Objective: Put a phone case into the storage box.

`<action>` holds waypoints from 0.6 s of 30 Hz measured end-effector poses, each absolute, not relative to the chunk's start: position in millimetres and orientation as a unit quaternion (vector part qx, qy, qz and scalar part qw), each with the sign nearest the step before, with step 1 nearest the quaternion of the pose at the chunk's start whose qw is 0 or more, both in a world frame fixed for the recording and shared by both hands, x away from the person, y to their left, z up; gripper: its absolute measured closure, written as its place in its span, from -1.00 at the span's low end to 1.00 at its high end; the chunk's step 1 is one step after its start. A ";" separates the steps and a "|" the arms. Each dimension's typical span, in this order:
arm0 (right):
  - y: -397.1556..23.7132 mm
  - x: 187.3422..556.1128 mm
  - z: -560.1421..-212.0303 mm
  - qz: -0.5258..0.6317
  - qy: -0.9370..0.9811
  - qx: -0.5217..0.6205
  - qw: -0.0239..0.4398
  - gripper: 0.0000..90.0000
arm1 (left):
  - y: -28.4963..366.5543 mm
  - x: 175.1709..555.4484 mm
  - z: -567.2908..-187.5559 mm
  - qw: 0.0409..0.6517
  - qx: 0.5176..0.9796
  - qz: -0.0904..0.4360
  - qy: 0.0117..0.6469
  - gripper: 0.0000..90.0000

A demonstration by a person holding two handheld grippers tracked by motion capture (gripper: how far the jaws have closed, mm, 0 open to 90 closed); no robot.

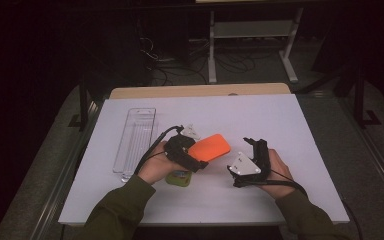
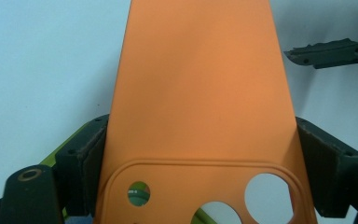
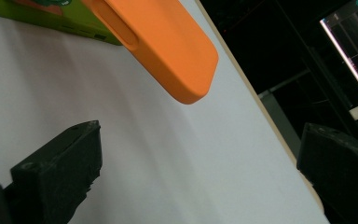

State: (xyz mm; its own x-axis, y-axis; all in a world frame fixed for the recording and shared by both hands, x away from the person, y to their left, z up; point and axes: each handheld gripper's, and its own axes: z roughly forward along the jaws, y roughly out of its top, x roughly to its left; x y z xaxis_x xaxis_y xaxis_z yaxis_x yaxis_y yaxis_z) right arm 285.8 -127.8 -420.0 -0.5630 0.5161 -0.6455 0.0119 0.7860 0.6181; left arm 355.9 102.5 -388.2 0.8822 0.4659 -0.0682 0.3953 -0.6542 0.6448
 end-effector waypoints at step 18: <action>-116.0 282.7 -424.3 0.231 0.821 0.062 0.519 -1.00 | 100.3 354.0 -389.2 0.343 0.907 0.048 0.240 -0.65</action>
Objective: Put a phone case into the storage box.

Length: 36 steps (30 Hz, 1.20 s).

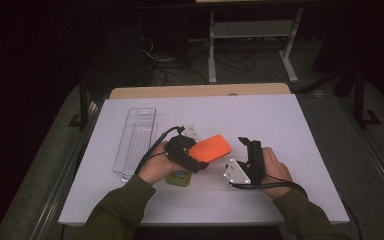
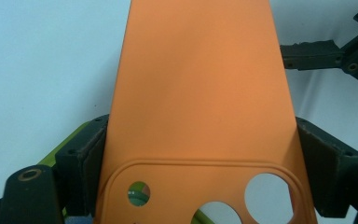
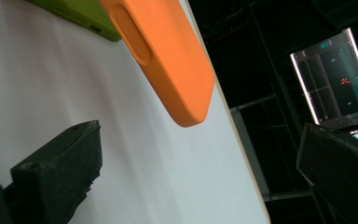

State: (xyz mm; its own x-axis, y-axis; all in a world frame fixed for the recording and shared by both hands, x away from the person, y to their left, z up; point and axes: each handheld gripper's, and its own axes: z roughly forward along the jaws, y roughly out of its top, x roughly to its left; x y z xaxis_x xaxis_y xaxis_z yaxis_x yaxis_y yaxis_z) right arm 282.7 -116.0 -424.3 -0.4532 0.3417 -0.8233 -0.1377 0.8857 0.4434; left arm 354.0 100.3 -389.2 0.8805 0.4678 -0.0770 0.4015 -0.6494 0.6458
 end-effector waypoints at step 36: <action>-74.8 283.3 -431.4 0.153 0.762 -0.080 0.624 -0.64 | 102.1 356.0 -384.7 0.335 0.913 0.050 0.227 -0.65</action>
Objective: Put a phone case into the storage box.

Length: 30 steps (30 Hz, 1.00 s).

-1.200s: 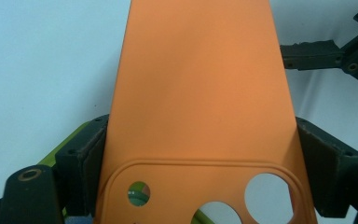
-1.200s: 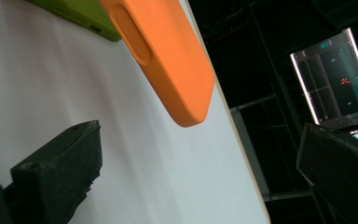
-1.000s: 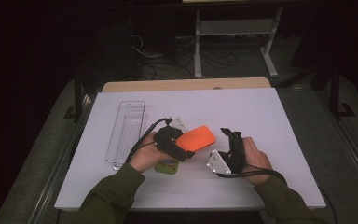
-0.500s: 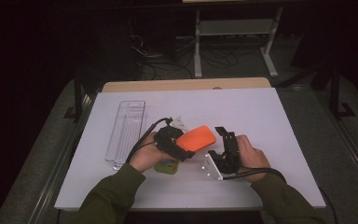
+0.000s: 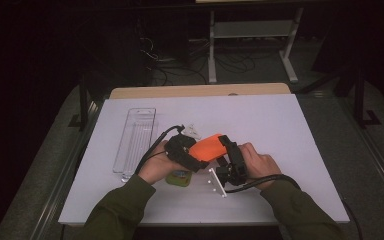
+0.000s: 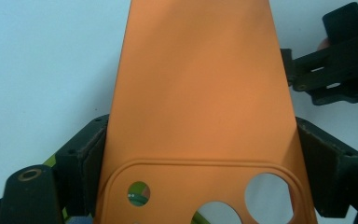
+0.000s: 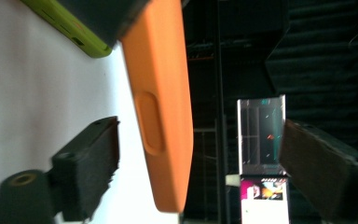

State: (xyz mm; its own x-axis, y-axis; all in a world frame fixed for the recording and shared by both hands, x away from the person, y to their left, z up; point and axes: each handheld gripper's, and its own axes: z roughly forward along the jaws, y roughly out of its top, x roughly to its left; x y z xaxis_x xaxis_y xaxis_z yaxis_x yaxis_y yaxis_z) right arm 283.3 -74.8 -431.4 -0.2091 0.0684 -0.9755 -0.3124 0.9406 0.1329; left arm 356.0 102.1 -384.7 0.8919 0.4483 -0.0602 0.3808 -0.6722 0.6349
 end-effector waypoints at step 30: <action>-66.3 274.6 -441.9 0.140 0.767 -0.136 0.611 0.63 | 100.2 355.4 -386.8 0.342 0.909 0.048 0.236 -0.65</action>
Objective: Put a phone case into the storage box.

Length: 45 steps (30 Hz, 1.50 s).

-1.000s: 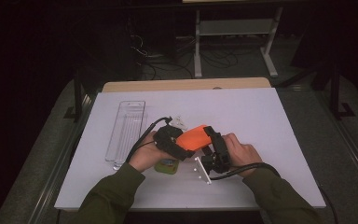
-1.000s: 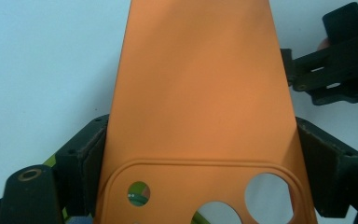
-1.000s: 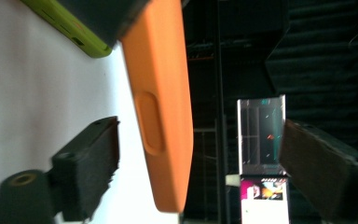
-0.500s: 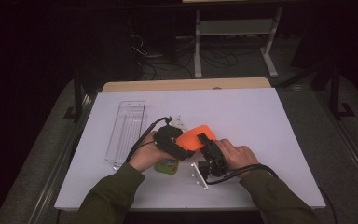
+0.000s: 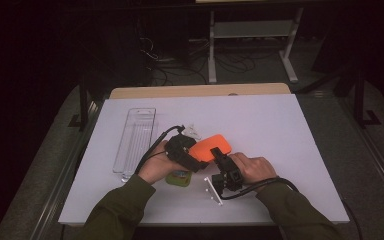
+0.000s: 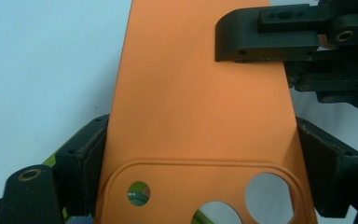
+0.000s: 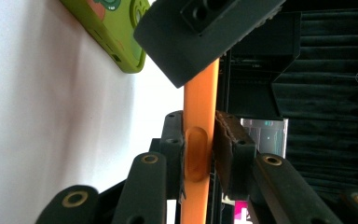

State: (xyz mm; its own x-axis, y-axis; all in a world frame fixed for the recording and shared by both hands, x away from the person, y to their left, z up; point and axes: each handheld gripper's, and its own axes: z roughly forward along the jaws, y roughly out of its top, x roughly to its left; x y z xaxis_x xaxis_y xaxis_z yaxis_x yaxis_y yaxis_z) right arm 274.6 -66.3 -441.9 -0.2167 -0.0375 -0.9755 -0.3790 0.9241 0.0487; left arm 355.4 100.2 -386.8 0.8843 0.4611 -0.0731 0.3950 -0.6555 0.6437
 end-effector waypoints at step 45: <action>-77.5 284.0 -431.0 0.180 0.784 -0.045 0.592 0.85 | 124.8 360.1 -373.6 0.380 0.898 0.003 0.221 -1.00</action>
